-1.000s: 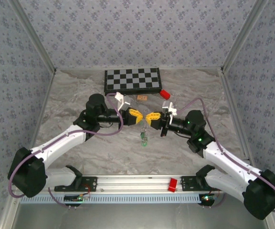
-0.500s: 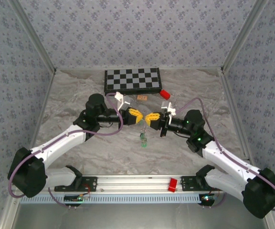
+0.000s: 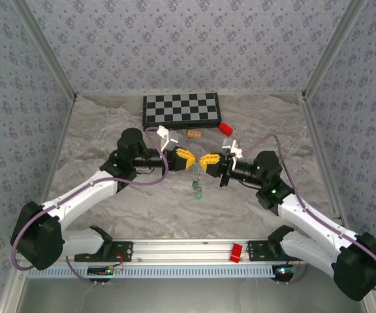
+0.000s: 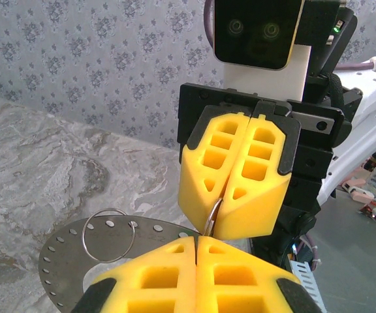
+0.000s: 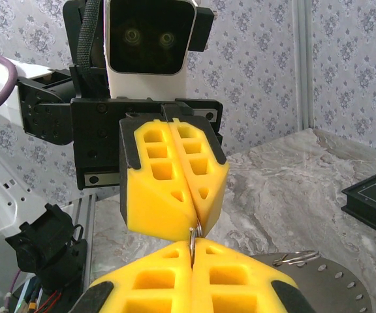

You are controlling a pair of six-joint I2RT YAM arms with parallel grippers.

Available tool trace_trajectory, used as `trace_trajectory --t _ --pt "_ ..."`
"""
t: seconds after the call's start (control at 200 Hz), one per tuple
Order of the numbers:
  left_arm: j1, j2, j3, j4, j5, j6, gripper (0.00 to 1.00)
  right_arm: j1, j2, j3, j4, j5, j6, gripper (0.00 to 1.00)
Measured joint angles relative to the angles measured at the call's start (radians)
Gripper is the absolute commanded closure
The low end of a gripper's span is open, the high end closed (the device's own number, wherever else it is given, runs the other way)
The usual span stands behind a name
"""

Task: Put the keys on the keyring

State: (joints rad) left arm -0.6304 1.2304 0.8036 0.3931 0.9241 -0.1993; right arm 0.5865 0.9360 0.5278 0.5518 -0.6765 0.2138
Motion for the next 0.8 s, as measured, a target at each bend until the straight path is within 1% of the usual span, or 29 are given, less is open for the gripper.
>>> trace_trajectory --t 0.8 --pt "0.0 0.0 0.0 0.0 0.003 -0.003 1.0 0.0 0.023 0.0 0.003 0.002 0.0 1.0"
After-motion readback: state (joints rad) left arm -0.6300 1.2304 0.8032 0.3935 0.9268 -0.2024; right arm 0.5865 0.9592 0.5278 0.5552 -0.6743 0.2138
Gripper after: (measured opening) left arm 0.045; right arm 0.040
